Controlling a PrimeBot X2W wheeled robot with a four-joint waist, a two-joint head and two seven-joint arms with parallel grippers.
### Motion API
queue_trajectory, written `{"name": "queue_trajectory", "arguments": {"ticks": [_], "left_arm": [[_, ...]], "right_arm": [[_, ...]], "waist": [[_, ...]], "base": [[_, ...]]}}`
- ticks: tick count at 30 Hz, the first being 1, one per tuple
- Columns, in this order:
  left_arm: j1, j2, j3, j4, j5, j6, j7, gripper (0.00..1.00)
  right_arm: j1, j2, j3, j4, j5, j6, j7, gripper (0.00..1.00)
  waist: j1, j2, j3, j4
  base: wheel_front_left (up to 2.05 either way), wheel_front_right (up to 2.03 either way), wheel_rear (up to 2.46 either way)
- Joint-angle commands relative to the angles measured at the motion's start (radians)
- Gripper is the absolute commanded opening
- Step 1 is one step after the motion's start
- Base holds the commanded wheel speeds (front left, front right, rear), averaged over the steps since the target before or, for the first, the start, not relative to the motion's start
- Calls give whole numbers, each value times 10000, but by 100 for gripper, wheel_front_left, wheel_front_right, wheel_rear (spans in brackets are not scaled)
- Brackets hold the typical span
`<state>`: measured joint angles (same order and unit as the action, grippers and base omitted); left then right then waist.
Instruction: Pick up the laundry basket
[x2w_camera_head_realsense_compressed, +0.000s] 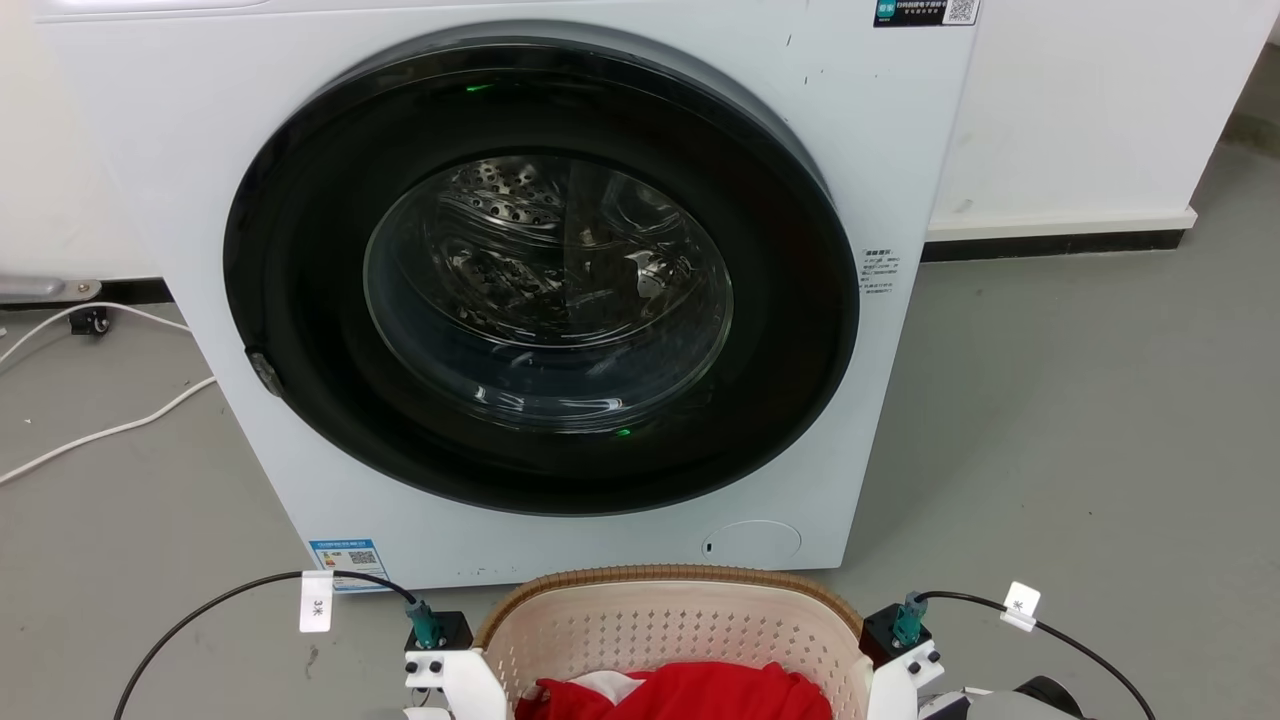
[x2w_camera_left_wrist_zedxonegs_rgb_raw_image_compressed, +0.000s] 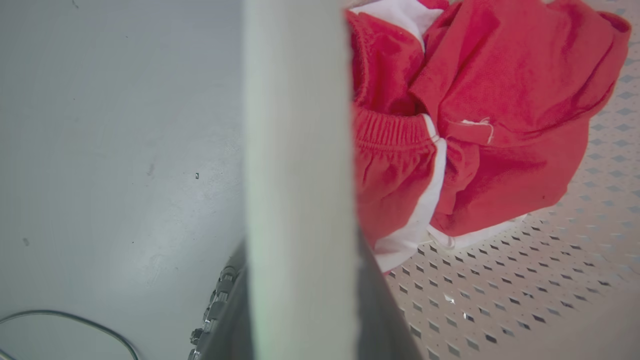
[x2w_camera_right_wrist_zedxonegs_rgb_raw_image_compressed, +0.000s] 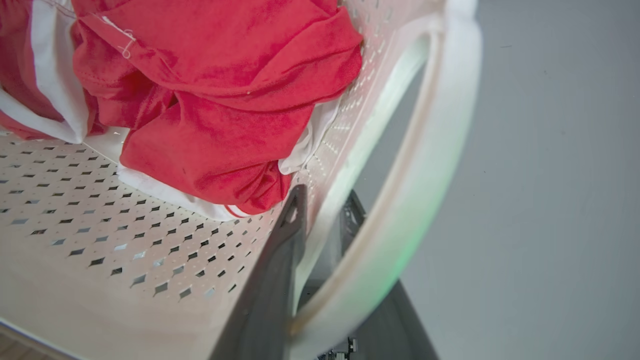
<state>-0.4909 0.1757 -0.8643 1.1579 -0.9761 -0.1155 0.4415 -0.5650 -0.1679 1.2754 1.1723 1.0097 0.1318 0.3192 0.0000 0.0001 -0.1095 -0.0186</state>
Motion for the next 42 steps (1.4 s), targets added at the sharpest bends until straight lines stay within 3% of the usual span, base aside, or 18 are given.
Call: {"name": "queue_trajectory", "arguments": {"ticks": [1, 42], "left_arm": [[-29, 58, -143, -5, 22, -260, 120, 0], [-175, 211, -1413, 213, -1171, -262, -278, 0]], "right_arm": [[-198, -179, 59, 56, -155, -20, -41, 0], [-60, -153, 80, 58, -355, -21, -18, 0]], "waist": [[0, -1, -4, -3], [0, -1, 61, 4]], "base": [[0, 0, 0], [0, 0, 0]]}}
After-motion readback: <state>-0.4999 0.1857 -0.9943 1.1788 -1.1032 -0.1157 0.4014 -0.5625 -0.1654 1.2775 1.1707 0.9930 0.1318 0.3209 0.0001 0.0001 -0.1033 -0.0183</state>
